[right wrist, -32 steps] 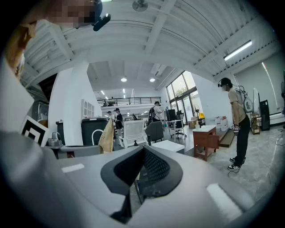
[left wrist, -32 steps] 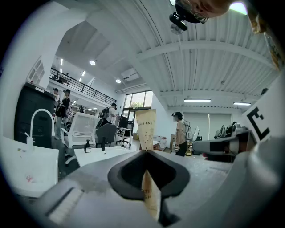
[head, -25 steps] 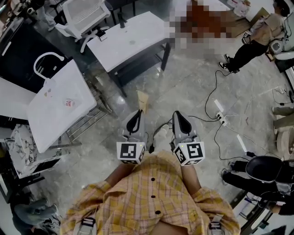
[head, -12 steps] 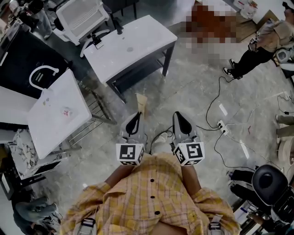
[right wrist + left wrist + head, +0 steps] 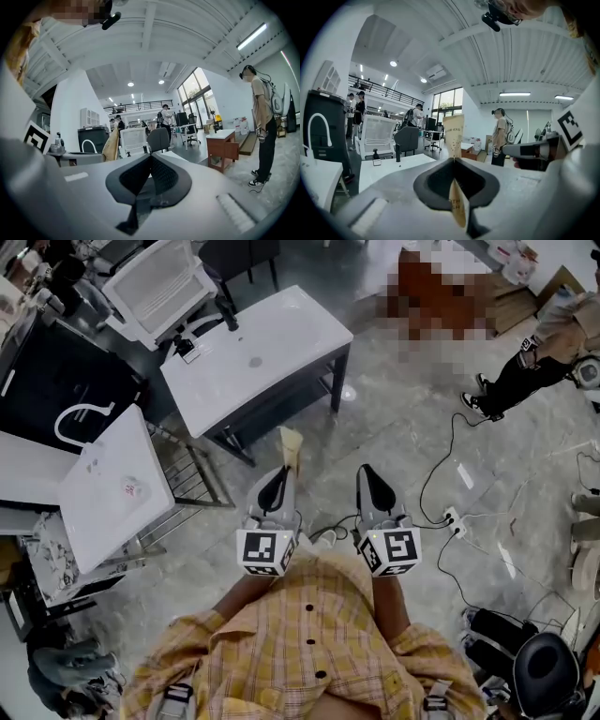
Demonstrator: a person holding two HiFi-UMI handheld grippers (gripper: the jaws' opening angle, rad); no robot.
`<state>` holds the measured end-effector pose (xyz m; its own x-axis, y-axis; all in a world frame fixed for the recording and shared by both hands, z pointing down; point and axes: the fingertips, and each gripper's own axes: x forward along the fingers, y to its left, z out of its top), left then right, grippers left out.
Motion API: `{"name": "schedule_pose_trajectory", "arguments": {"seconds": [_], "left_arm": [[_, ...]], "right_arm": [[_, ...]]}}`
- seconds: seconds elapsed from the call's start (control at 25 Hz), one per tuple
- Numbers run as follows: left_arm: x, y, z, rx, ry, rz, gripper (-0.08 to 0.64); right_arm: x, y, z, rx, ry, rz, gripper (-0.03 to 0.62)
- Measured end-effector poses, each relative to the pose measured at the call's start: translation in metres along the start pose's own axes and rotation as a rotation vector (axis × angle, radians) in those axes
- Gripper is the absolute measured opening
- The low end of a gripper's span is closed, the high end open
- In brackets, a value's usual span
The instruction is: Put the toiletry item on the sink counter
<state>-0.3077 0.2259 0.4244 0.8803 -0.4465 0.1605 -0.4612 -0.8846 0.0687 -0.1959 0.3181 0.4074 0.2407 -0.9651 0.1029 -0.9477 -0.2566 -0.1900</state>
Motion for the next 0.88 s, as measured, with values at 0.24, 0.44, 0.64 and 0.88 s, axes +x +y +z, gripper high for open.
{"name": "schedule_pose_trajectory", "arguments": {"seconds": [0.24,0.44,0.64,0.88], "left_arm": [[0.039,0.000,-0.003,-0.014,0.038,0.015,0.003],[0.075,-0.010,-0.014,-0.031,0.052,-0.015,0.003],[0.126,-0.010,-0.007,-0.066,0.028,-0.029,0.003],[0.190,0.004,0.010,-0.090,0.008,-0.026,0.003]], "right_arm": [[0.018,-0.030,-0.005,0.028,0.030,0.003,0.000],[0.034,-0.056,-0.013,0.027,0.058,-0.003,0.000],[0.066,-0.087,-0.001,0.004,0.070,-0.001,0.000],[0.121,-0.119,0.019,-0.023,0.072,0.017,0.000]]}}
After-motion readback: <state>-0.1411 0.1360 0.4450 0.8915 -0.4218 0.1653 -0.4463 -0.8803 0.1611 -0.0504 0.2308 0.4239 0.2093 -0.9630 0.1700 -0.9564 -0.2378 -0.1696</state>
